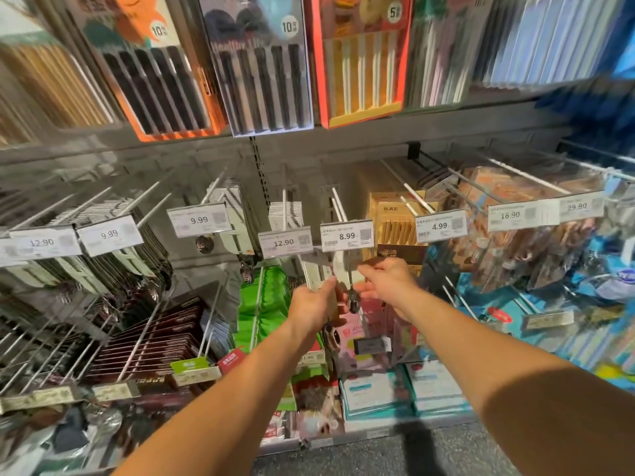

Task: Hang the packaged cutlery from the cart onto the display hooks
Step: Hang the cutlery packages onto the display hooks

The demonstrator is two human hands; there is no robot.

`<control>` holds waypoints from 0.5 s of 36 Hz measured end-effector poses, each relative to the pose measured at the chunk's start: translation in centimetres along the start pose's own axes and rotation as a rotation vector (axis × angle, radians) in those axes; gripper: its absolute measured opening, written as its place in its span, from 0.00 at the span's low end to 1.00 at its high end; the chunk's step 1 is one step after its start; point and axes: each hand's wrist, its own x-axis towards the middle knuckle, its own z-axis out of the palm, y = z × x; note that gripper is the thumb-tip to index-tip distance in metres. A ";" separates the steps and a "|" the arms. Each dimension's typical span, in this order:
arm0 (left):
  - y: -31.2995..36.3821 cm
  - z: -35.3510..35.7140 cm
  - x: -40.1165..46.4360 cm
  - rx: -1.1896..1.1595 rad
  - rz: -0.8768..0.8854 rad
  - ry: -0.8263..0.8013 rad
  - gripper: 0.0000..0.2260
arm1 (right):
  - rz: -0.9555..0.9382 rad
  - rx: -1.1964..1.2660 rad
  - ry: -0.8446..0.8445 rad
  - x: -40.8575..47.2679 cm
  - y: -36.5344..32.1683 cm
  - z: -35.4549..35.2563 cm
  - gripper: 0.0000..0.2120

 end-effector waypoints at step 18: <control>-0.7 -1.5 0.8 -0.036 -0.060 -0.063 0.09 | 0.065 -0.054 0.237 4.5 -1.0 3.3 0.20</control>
